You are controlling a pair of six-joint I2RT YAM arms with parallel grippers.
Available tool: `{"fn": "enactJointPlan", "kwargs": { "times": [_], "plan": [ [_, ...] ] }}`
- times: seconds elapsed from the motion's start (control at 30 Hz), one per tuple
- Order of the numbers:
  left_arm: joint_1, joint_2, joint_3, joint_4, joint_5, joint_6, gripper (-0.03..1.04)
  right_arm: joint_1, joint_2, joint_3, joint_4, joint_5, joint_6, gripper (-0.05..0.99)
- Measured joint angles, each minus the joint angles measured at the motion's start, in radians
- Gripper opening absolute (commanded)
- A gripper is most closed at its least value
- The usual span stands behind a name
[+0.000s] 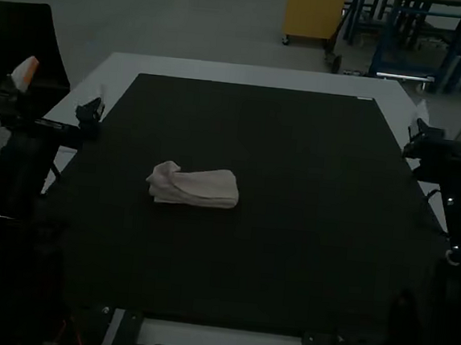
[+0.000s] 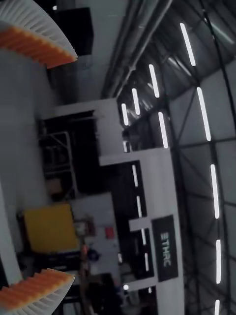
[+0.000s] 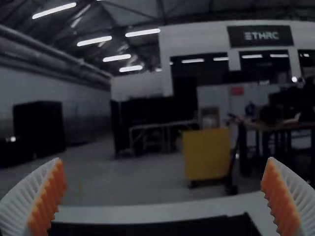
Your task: Fold the towel.
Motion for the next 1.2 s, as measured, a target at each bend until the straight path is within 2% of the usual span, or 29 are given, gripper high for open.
{"fn": "enactJointPlan", "kwargs": {
  "times": [0.03, 0.13, 0.17, 0.33, 0.4, 0.63, 1.2],
  "plan": [
    [0.0, 0.0, -0.029, -0.009, -0.002, 0.004, 0.97, 0.0, 0.0, -0.042, 0.019, 0.018, -0.016, 0.91],
    [0.001, 0.006, -0.04, -0.142, -0.012, 0.014, 0.97, 0.0, 0.0, -0.132, 0.021, 0.063, -0.059, 0.91],
    [0.001, 0.006, -0.04, -0.176, -0.017, 0.015, 0.97, 0.0, 0.0, -0.147, -0.011, 0.074, -0.074, 0.91],
    [0.001, 0.006, -0.04, -0.42, -0.03, 0.014, 0.97, 0.0, 0.0, -0.15, -0.324, 0.1, -0.152, 0.91],
    [0.001, 0.006, -0.04, -0.502, -0.031, 0.014, 0.97, 0.0, 0.002, -0.149, -0.349, 0.101, -0.174, 0.91],
    [0.001, 0.006, -0.04, -0.513, -0.035, 0.014, 0.97, 0.0, 0.002, -0.149, -0.356, 0.083, -0.206, 0.91],
    [0.001, 0.006, -0.04, -0.513, -0.038, 0.014, 0.97, 0.0, 0.002, -0.149, -0.356, 0.081, -0.211, 0.91]
  ]
}}
